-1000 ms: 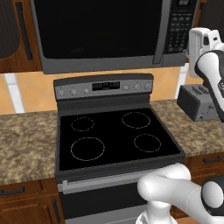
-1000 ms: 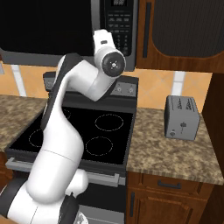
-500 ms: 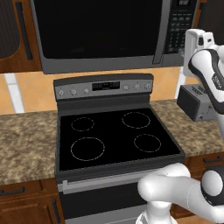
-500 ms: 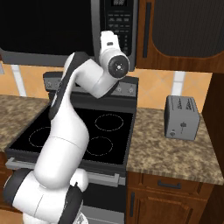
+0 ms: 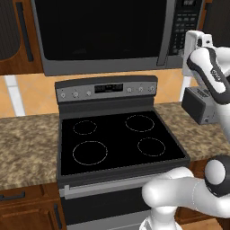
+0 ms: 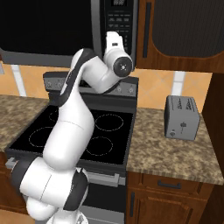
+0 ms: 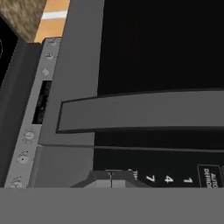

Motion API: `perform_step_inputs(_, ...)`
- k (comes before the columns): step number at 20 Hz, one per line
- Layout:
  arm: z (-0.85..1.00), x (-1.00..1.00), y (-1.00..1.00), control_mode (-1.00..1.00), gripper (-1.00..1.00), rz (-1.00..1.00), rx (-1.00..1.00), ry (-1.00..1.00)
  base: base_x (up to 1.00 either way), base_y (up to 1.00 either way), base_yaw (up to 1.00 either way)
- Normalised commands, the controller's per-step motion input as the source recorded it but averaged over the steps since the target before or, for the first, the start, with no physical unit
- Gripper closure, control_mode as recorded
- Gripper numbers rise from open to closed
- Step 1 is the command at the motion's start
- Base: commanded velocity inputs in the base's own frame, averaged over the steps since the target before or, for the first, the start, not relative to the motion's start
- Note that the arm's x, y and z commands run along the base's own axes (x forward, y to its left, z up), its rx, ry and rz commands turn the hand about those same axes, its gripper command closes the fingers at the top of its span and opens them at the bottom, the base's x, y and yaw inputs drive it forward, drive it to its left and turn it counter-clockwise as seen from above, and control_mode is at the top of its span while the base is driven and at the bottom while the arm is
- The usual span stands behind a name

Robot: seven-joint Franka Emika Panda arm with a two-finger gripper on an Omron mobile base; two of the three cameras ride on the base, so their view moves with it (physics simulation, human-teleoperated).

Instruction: Open the microwave, place the bowl with waffle inside the microwave, then close the microwave door and turn it on.

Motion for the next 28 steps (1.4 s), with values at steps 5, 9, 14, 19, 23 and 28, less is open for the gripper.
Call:
perform_step_inputs(5, -0.07, 0.57, -0.02, -1.0, 1.0, 0.0, 0.02, 0.0, 0.0, 0.0, 0.0)
perform_step_inputs(9, -0.23, 0.59, -0.15, -1.0, 1.0, 0.0, 0.0, 0.0, 0.0, 0.0, 0.0)
perform_step_inputs(14, -0.25, 0.63, -0.24, -1.0, 1.0, 0.0, 0.0, 0.0, 0.0, 0.0, 0.0)
perform_step_inputs(19, -0.05, -0.28, -0.14, -1.0, 1.0, 0.0, 0.0, -0.05, 0.0, 0.0, 0.0)
perform_step_inputs(23, 0.1, -1.0, -0.23, -1.0, 1.0, 0.0, 0.04, -0.04, 0.0, 0.0, 0.0)
perform_step_inputs(28, 0.17, -0.81, -0.24, -1.0, 1.0, 0.0, 0.06, -0.01, 0.0, 0.0, 0.0)
